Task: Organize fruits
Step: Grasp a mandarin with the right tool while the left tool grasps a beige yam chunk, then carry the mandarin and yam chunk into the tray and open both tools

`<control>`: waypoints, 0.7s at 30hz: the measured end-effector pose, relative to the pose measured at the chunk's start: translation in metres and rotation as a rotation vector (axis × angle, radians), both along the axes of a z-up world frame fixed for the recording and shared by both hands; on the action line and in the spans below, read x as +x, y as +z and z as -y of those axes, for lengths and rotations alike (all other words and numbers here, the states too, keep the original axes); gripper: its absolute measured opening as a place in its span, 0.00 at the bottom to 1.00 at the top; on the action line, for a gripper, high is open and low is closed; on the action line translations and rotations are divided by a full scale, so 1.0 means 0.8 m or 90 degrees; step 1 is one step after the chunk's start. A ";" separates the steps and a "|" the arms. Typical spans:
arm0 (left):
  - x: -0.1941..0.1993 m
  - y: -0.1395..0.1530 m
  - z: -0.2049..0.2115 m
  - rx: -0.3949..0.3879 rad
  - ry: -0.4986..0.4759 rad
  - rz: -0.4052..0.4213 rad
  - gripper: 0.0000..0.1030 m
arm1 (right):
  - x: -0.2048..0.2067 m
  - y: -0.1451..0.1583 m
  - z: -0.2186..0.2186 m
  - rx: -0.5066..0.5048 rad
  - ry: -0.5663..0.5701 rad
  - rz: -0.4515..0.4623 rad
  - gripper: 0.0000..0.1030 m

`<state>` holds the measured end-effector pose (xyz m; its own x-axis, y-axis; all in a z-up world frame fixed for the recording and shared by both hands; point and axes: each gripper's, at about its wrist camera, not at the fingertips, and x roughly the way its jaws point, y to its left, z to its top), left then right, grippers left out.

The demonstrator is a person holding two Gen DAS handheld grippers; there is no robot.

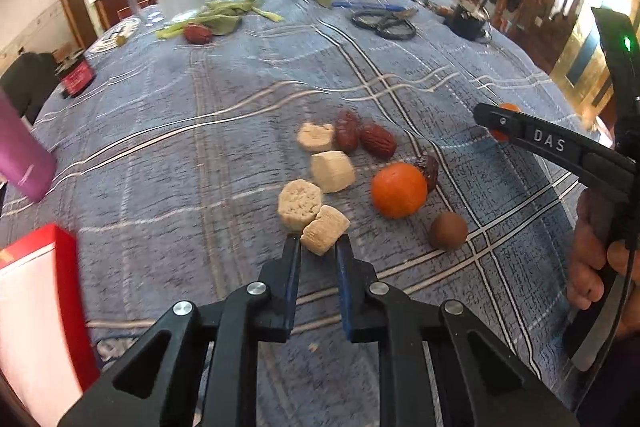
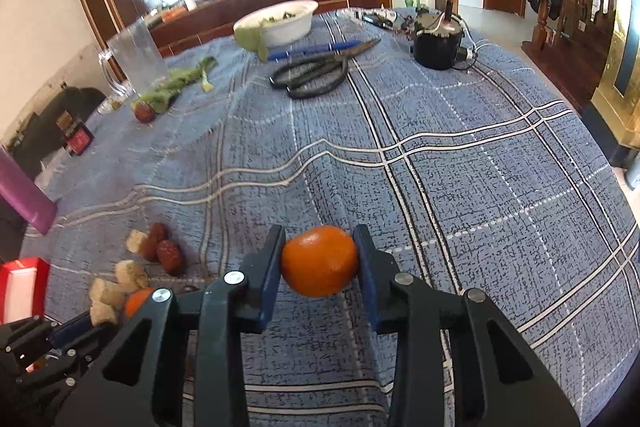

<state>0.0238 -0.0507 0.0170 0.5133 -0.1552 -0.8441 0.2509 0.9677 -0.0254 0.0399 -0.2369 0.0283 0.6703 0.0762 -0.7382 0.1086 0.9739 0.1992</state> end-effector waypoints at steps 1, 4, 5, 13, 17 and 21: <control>-0.004 0.006 -0.005 -0.002 0.006 0.006 0.16 | -0.006 0.006 -0.002 0.001 -0.001 0.009 0.35; -0.030 0.036 -0.038 -0.001 0.032 0.048 0.16 | -0.024 0.025 -0.019 0.013 0.020 0.037 0.35; -0.037 0.046 -0.050 -0.002 0.044 0.061 0.16 | -0.028 0.029 -0.026 0.014 0.028 0.044 0.35; -0.097 0.079 -0.156 0.030 0.148 0.125 0.16 | -0.093 0.064 -0.174 0.035 0.199 0.085 0.36; -0.121 0.067 -0.230 0.059 0.233 0.113 0.16 | -0.116 0.065 -0.256 0.043 0.297 0.074 0.36; -0.144 0.052 -0.284 0.084 0.295 0.103 0.15 | -0.140 0.065 -0.323 0.048 0.368 0.065 0.36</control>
<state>-0.0914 0.1767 0.0588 0.6289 0.2222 -0.7451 -0.2145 0.9707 0.1084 -0.0724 0.0214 0.0807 0.5721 0.4999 -0.6502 -0.4586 0.8522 0.2518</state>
